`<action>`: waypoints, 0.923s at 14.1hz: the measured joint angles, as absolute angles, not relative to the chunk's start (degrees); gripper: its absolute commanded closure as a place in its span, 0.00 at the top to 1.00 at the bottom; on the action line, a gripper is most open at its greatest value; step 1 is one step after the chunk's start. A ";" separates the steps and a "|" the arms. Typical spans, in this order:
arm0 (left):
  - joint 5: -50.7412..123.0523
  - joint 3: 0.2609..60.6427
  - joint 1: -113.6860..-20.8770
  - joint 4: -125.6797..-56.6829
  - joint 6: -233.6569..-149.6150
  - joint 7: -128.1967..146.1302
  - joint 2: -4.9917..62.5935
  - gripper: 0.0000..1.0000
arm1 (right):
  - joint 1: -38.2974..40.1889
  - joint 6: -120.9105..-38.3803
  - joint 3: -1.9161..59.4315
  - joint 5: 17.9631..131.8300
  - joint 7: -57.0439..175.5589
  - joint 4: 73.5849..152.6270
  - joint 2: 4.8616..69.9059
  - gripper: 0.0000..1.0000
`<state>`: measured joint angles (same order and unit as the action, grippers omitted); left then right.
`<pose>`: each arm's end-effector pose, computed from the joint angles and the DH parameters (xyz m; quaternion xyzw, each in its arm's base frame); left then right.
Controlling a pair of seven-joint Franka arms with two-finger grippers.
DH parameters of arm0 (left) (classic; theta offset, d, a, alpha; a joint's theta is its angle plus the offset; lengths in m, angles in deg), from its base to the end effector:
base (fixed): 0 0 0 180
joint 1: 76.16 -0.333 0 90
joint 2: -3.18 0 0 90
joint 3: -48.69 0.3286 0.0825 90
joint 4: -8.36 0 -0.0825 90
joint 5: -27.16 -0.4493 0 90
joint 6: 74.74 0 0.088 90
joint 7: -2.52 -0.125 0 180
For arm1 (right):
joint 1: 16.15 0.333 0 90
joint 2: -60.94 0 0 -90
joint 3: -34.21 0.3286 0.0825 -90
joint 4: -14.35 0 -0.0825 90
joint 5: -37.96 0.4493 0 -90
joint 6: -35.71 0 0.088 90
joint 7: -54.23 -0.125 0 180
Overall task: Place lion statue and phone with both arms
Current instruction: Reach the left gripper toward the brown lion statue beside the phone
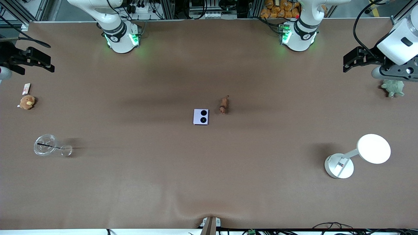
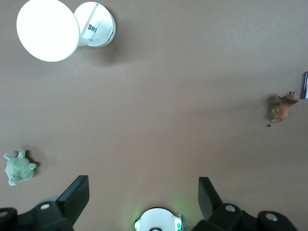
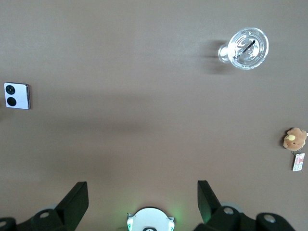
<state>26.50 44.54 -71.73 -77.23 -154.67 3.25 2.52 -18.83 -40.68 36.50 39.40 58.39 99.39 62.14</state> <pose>0.5893 -0.0876 0.6522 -0.9967 0.0676 0.0430 0.0096 0.5845 -0.0001 0.6582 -0.9972 -0.0349 0.0644 0.0145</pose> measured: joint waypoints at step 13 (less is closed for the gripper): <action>34.07 43.23 -67.97 -76.19 -155.43 13.50 7.63 1.00 | -18.88 -40.56 36.46 39.40 58.39 99.45 62.14 1.00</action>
<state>34.07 43.23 -67.97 -76.19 -155.43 13.50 7.63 -18.88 -40.56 36.46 39.40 58.39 99.45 62.14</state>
